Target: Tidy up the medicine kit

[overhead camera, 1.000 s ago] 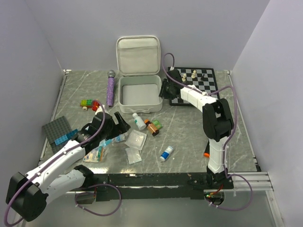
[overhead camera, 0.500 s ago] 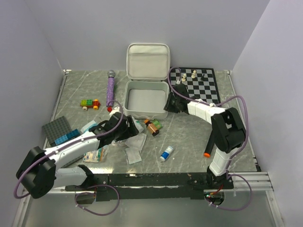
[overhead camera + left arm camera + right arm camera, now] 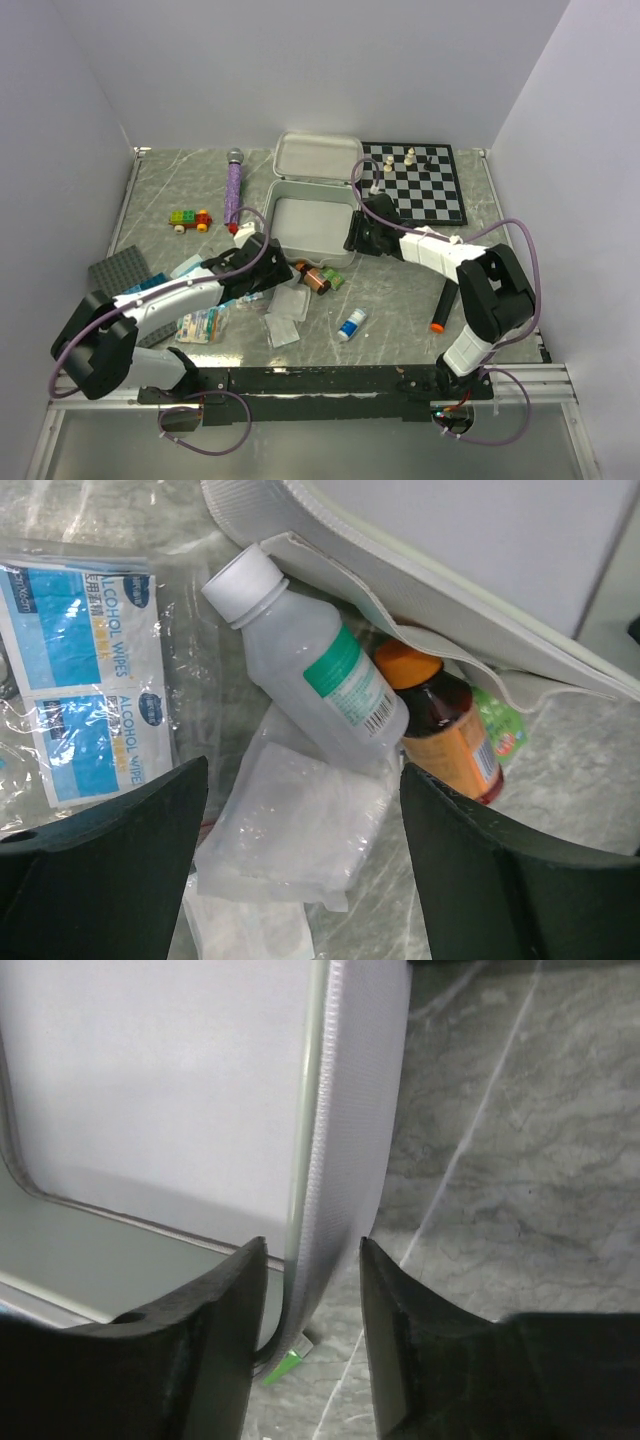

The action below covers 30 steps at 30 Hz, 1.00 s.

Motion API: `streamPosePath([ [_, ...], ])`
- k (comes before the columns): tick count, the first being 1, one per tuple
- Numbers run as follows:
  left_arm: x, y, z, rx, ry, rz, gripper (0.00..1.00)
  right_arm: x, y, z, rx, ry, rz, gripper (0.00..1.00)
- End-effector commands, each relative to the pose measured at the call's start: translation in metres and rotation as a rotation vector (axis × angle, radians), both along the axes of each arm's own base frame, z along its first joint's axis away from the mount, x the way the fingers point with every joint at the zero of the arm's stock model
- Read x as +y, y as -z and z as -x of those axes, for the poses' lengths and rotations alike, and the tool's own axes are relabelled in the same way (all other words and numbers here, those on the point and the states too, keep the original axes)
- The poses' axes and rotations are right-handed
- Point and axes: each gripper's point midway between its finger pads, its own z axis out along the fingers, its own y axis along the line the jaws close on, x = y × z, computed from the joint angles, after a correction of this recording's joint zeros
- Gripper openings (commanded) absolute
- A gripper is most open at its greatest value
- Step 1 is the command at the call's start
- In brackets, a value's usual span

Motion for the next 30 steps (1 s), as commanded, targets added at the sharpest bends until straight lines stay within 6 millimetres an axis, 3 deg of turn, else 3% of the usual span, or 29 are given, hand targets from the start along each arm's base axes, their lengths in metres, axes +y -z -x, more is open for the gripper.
streamPosePath([
  [1,-0.006,-0.006,-0.014,-0.016,-0.033,-0.008,0.80,-0.008,0.002,0.021,0.040,-0.015,0.034,0.64],
  [5,-0.013,0.001,-0.015,0.026,-0.054,0.012,0.77,-0.008,-0.014,0.017,0.016,-0.003,0.024,0.77],
  [18,-0.006,0.037,-0.028,0.080,-0.129,-0.098,0.78,-0.005,-0.023,0.017,0.003,-0.039,0.022,0.78],
  [21,-0.001,0.046,-0.026,0.087,-0.121,-0.132,0.74,-0.005,-0.026,0.019,-0.003,-0.051,0.030,0.78],
  [26,0.003,0.033,-0.023,0.018,-0.075,-0.114,0.52,-0.007,-0.031,0.020,-0.016,-0.057,0.036,0.78],
  [30,0.010,0.008,-0.025,-0.058,-0.054,-0.118,0.47,-0.006,-0.038,0.019,-0.029,-0.057,0.024,0.78],
])
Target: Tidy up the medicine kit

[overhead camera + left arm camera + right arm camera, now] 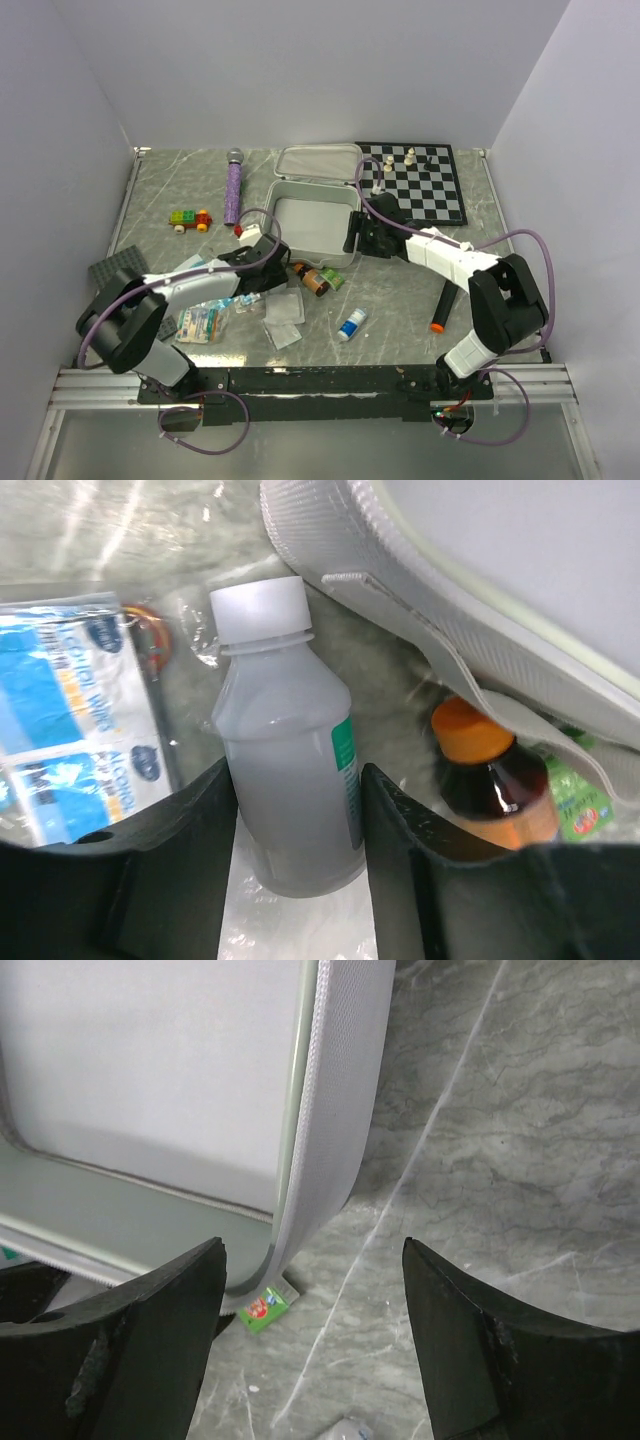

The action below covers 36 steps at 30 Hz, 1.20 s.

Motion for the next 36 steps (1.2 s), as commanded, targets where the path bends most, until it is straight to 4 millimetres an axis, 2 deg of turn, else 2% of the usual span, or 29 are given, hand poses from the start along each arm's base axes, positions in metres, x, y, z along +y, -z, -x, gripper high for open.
streamPosePath([
  [1,0.005,-0.041,-0.011,-0.139,0.043,-0.009,0.46,0.005,-0.028,0.001,-0.048,-0.031,-0.017,0.78],
  [5,0.007,-0.081,-0.013,-0.229,0.099,-0.006,0.40,0.005,-0.036,0.001,-0.061,-0.029,-0.025,0.78],
  [9,0.004,-0.126,-0.012,-0.331,0.179,0.026,0.38,0.004,-0.045,0.003,-0.078,-0.031,-0.036,0.78],
  [13,-0.016,-0.174,-0.015,-0.477,0.341,0.070,0.39,0.000,-0.058,0.009,-0.105,-0.032,-0.047,0.78],
  [17,-0.040,-0.193,-0.031,-0.529,0.500,0.031,0.39,-0.007,-0.066,0.019,-0.128,-0.033,-0.045,0.79],
  [18,-0.045,-0.189,-0.038,-0.522,0.539,0.008,0.39,-0.010,-0.071,0.022,-0.140,-0.032,-0.046,0.79],
  [19,-0.052,-0.195,-0.045,-0.530,0.588,0.011,0.40,-0.012,-0.072,0.024,-0.143,-0.032,-0.043,0.79],
  [23,-0.061,-0.177,-0.078,-0.474,0.727,-0.050,0.41,-0.020,-0.078,0.034,-0.165,-0.037,-0.031,0.79],
  [24,-0.057,-0.174,-0.090,-0.453,0.729,-0.059,0.41,-0.026,-0.080,0.034,-0.180,-0.020,-0.014,0.79],
  [26,-0.045,-0.151,-0.112,-0.368,0.714,-0.087,0.40,-0.029,-0.083,0.038,-0.193,-0.020,-0.011,0.79],
  [30,-0.028,-0.130,-0.137,-0.291,0.687,-0.130,0.39,-0.031,-0.082,0.043,-0.197,-0.028,-0.014,0.79],
  [31,-0.026,-0.123,-0.141,-0.271,0.684,-0.156,0.39,-0.031,-0.083,0.043,-0.202,-0.029,-0.015,0.79],
  [36,-0.033,-0.115,-0.158,-0.243,0.687,-0.172,0.39,-0.027,-0.081,0.044,-0.196,-0.044,-0.029,0.79],
])
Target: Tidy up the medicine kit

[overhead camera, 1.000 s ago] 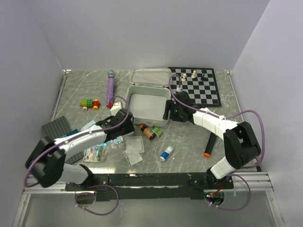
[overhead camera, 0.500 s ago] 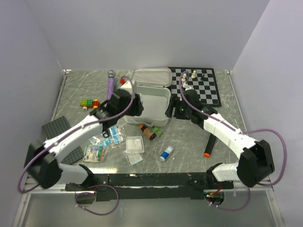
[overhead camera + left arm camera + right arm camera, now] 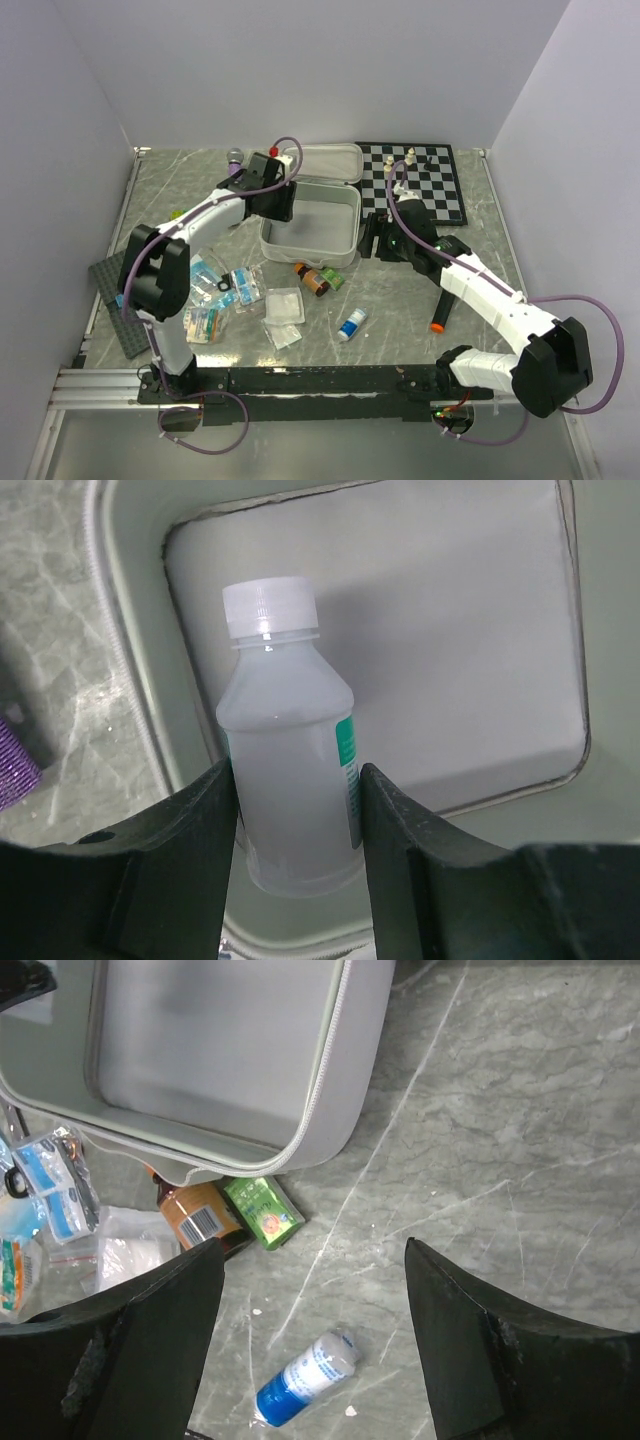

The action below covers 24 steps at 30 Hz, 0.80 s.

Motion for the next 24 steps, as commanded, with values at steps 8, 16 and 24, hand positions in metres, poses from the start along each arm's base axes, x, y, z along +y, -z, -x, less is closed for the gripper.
streamPosePath([
  [8,-0.078,-0.004,-0.005,-0.017,0.153,0.147,0.41,0.004,0.004,0.008,-0.005,-0.034,-0.024,0.79],
  [16,-0.134,0.020,-0.006,0.014,0.179,0.306,0.41,-0.004,0.001,0.017,-0.017,-0.020,-0.022,0.79],
  [24,-0.158,0.023,-0.027,-0.026,0.152,0.415,0.41,-0.010,0.001,0.027,-0.020,-0.012,-0.023,0.80],
])
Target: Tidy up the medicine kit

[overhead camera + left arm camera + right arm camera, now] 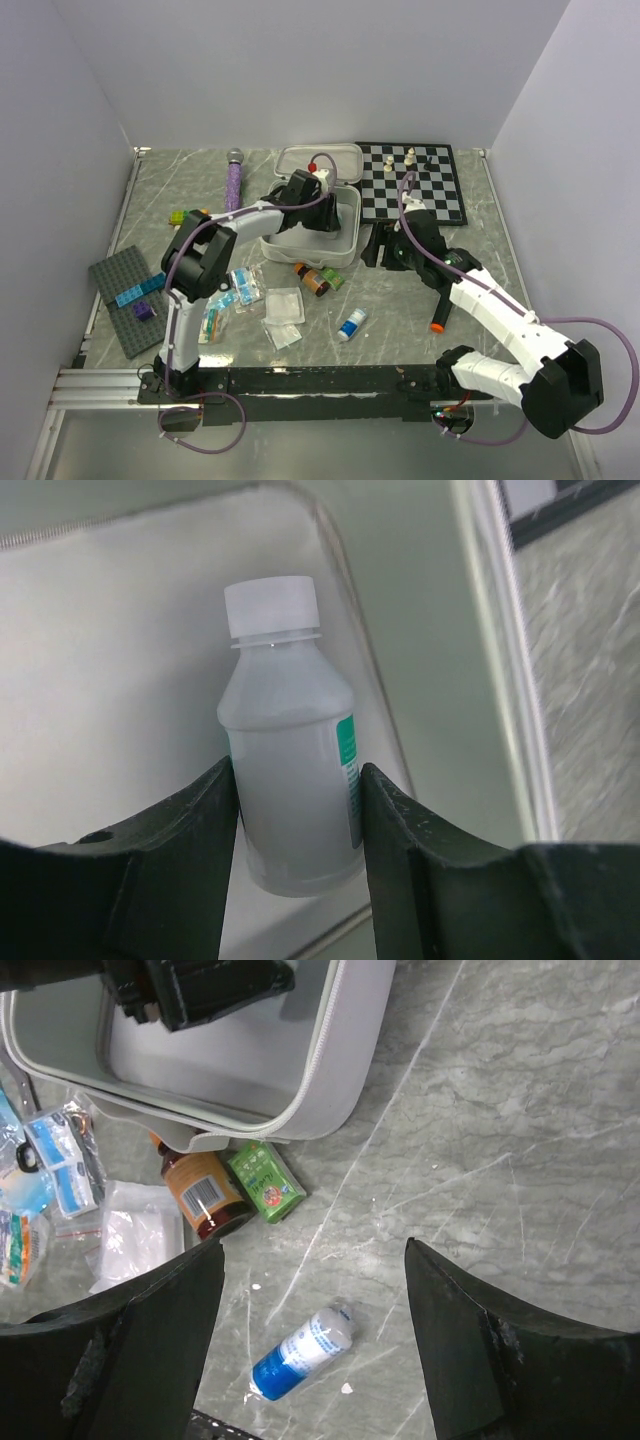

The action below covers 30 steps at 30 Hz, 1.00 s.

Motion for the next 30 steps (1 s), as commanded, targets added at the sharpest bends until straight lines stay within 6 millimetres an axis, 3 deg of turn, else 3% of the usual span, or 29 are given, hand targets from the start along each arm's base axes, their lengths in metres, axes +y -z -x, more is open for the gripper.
streamPosePath([
  [1,-0.028,-0.035,-0.030,-0.094,-0.015,0.155,0.41,-0.004,0.001,0.006,-0.004,0.010,0.003,0.80],
  [12,-0.049,-0.023,-0.030,0.000,-0.028,0.277,0.42,-0.003,0.009,0.008,0.021,0.008,0.001,0.80],
  [18,-0.058,-0.024,-0.020,0.070,-0.004,0.341,0.50,0.000,0.010,0.007,0.024,0.001,-0.004,0.80],
  [23,-0.058,-0.036,-0.018,0.056,0.015,0.351,0.63,0.000,0.010,0.008,0.025,0.001,-0.012,0.80],
  [24,-0.058,-0.037,-0.017,0.054,0.017,0.348,0.78,0.001,0.009,0.008,0.023,0.001,-0.014,0.80],
  [25,-0.057,-0.039,-0.017,0.051,0.015,0.346,0.83,0.000,0.010,0.008,0.024,0.002,-0.013,0.80],
  [30,-0.048,-0.053,-0.015,0.030,0.003,0.317,0.98,-0.001,0.005,0.009,0.011,0.007,-0.019,0.80],
])
